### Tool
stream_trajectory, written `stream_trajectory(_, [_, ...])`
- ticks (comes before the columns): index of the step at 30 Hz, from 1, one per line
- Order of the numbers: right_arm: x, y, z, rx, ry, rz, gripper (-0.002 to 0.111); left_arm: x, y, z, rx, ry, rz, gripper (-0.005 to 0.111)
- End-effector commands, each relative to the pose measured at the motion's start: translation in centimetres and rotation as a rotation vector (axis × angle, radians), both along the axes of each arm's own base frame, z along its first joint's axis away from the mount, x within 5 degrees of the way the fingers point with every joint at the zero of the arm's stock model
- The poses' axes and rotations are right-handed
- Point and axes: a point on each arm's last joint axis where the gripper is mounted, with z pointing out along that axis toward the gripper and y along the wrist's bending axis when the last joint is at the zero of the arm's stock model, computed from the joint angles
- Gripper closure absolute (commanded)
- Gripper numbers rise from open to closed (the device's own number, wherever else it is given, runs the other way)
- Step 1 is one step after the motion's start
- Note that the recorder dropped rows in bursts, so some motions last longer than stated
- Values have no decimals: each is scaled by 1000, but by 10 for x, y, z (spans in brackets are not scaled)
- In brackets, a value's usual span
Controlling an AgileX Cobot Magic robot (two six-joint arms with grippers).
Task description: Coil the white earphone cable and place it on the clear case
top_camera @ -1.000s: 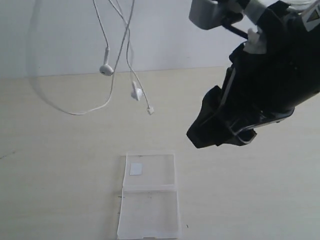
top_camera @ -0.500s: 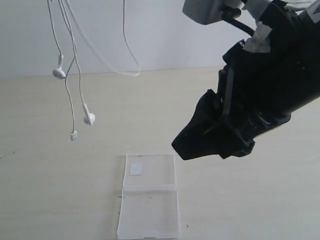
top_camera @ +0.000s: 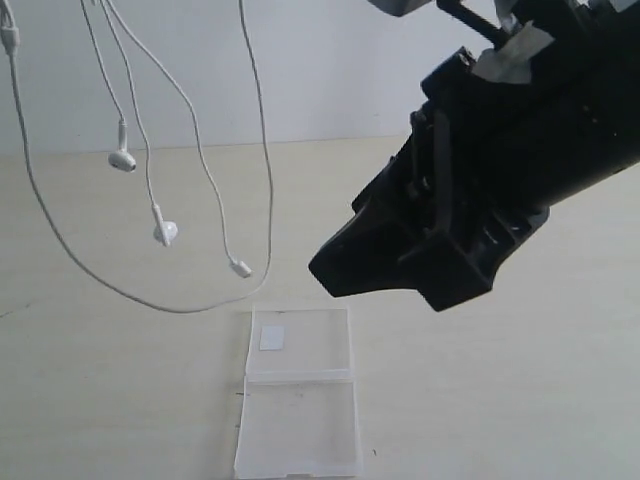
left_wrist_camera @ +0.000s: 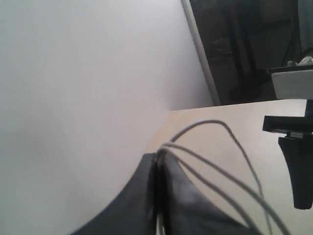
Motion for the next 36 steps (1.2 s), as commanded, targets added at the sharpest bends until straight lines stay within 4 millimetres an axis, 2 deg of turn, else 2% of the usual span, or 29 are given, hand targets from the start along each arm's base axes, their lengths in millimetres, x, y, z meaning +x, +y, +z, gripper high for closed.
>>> stream_trajectory(1, [1,0,3,22,-42,1,48,-2,3,6,31,-83,43,107])
stream_trajectory(5, [1,3,6,63,-63,22,48,-2,10,2,77,-144,132,107])
stream_trajectory(11, [-3,14,20,234,-110,115,48,4,19,-29,92,-67,254,107])
stream_trajectory(15, [-6,19,29,344,-118,142,34,8,24,-43,103,-31,326,107])
stream_trajectory(18, [-2,20,29,359,-123,115,26,8,27,-44,96,-27,360,107])
stream_trajectory(23, [7,28,21,375,-96,103,26,4,29,-39,90,-51,390,107])
stream_trajectory(31, [33,43,1,382,-72,6,26,-9,26,-31,121,-121,336,107])
stream_trajectory(36, [44,55,-13,417,-40,15,26,-12,24,-31,123,-122,301,107])
